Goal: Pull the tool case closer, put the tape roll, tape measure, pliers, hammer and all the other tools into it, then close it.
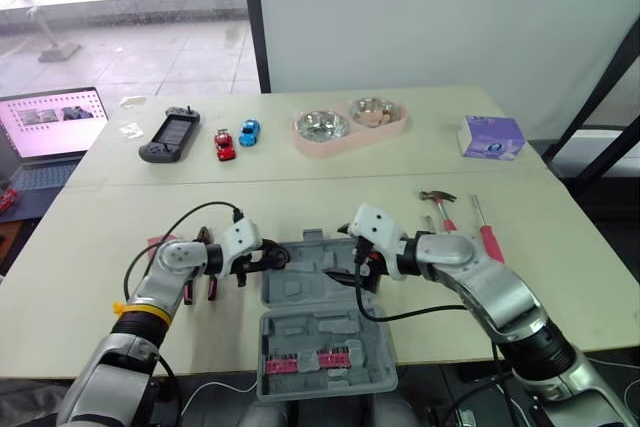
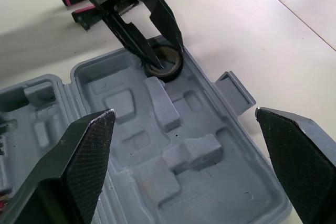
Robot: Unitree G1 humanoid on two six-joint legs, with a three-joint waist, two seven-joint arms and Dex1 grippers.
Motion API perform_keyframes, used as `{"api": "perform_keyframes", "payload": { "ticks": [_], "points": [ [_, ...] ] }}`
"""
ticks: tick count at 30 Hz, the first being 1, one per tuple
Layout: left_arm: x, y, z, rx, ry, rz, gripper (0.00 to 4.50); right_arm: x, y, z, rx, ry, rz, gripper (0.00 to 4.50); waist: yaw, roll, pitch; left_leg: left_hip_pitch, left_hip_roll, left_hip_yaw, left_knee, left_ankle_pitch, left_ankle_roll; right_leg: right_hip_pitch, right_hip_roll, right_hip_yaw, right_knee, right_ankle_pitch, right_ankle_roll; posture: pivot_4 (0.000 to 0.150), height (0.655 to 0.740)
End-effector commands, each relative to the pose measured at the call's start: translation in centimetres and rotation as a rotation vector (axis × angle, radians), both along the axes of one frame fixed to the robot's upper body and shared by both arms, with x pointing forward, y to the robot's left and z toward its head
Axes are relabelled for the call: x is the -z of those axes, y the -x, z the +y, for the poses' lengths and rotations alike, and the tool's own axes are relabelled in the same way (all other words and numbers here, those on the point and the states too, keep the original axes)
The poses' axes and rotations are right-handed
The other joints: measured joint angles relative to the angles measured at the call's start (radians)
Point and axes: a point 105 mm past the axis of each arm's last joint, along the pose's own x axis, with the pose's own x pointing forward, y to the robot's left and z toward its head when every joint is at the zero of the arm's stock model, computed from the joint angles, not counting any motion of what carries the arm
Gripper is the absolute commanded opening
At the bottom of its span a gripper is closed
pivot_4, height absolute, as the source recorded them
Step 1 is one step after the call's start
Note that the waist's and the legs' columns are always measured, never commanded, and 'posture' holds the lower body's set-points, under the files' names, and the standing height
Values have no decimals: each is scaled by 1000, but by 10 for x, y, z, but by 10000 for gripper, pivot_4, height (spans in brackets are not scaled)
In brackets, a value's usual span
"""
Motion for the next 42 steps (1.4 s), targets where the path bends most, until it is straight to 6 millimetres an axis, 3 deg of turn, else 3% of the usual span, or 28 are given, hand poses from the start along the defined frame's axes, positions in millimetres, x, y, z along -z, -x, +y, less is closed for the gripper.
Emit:
{"api": "perform_keyframes", "payload": {
  "ticks": [1, 7, 10, 13, 18, 22, 25, 28, 29, 33, 42],
  "points": [
    [-61, -6, 7, 21, 117, -69, 16976, -21, -9, -21, 63, -42, -79, 45000, 2, 0, 0, 0, 0, 0, 0, 0, 0, 0, 0, 0, 0, 0, 0, 1500, 7233],
    [-99, 6, 33, -55, 205, -1, 16976, -28, -12, -59, 156, -63, -103, 45000, 2, 0, 0, -1, 0, 0, 0, 0, 0, 0, 0, 0, -1, 0, 0, 1500, 7233],
    [-103, 25, 70, -152, 184, 49, 16976, -22, -9, -96, 238, -21, -104, 45000, -5, 0, 0, -1, 0, 0, -1, 0, 0, 0, 0, 1, -1, 0, 0, 1500, 7233],
    [-94, 56, 131, -345, 114, 103, 16976, -16, 3, -139, 316, -22, -90, 45000, -11, 0, 0, 0, 1, 1, -3, 0, 0, -1, 1, 1, -2, 0, 0, 1500, 7233],
    [-72, 111, 197, -586, 18, 168, 16976, -12, 26, -189, 397, -69, -86, 45000, -1, 1, 1, 1, 2, 1, -3, 0, 0, 1, 0, 1, -3, 0, -2, 1500, 7233],
    [-60, 149, 230, -748, 23, 190, 16976, -7, 40, -230, 484, -71, -99, 45000, 10, 1, 1, 4, 3, 3, -4, -1, 0, 4, -1, 2, -8, -2, -6, 1500, 7233],
    [-44, 172, 252, -840, -21, 211, 25913, 1, 49, -250, 512, -29, -61, 45000, 15, 2, 1, 4, 3, 3, -3, -2, 0, 4, -1, 2, -8, -2, -6, 1500, 7233],
    [-37, 183, 261, -873, -30, 221, 41400, 7, 53, -265, 546, -14, -44, 45000, 11, 1, 1, 4, 3, 4, -4, -3, -1, 4, -3, 2, -9, -3, -8, 1500, 7233],
    [-36, 185, 262, -877, -28, 218, 44313, 10, 55, -268, 553, -6, -40, 45000, 10, 1, 1, 4, 3, 4, -4, -3, -1, 4, -4, 2, -9, -3, -8, 1500, 7233],
    [-34, 186, 263, -883, -16, 199, 44313, 19, 61, -278, 576, 6, -27, 45000, 8, 2, 1, 4, 4, 4, -4, -3, -2, 4, -4, 2, -8, -3, -9, 1500, 7233],
    [-31, 179, 257, -862, -8, 192, 44313, 23, 63, -278, 590, 2, -32, 45000, 7, 2, 0, 4, 6, 6, -4, -3, -2, 4, -2, 2, -8, -3, -9, 1500, 7233]
  ]
}}
